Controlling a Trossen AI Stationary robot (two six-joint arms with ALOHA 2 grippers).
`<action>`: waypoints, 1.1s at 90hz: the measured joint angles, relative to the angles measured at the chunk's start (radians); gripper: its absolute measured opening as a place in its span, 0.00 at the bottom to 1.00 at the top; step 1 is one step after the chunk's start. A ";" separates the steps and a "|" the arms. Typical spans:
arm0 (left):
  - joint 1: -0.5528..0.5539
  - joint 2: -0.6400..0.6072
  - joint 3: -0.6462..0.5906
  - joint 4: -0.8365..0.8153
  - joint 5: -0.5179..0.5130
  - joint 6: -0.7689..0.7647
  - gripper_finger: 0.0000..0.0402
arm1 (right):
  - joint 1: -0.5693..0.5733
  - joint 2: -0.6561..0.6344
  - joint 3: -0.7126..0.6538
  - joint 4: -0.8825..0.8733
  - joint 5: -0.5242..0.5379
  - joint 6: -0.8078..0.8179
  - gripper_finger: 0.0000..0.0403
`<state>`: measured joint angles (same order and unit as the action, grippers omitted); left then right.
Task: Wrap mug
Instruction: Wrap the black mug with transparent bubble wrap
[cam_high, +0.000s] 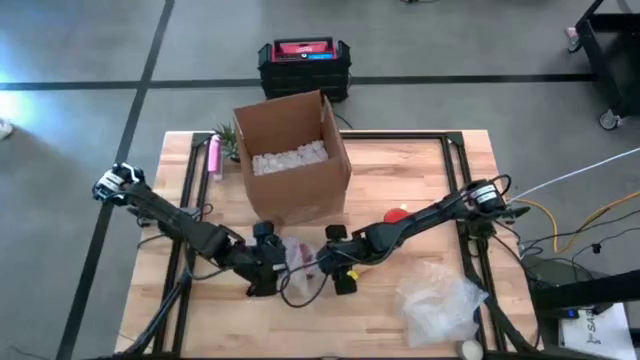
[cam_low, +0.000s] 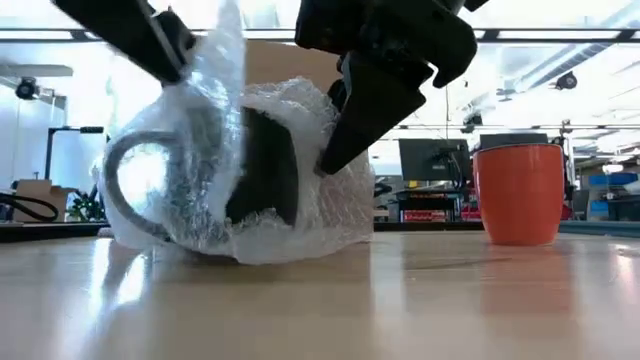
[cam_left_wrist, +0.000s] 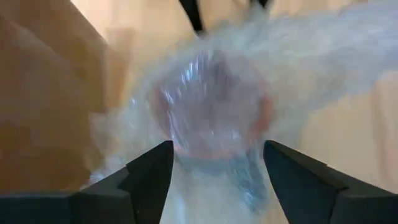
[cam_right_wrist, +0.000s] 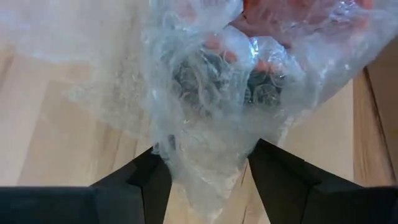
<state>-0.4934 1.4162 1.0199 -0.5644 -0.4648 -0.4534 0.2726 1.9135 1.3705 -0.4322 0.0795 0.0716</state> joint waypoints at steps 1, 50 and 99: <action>0.003 0.001 -0.002 0.005 -0.001 0.000 0.53 | 0.000 0.000 0.000 0.000 0.000 0.000 0.46; 0.060 0.150 -0.034 0.217 -0.009 0.049 0.20 | 0.005 -0.143 0.092 -0.071 0.039 0.031 0.46; 0.059 0.076 0.003 0.181 0.044 0.061 0.17 | -0.026 0.042 0.093 0.131 0.048 -0.027 0.02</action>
<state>-0.4340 1.4925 1.0233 -0.3832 -0.4208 -0.3923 0.2462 1.9553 1.4631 -0.3012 0.1271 0.0447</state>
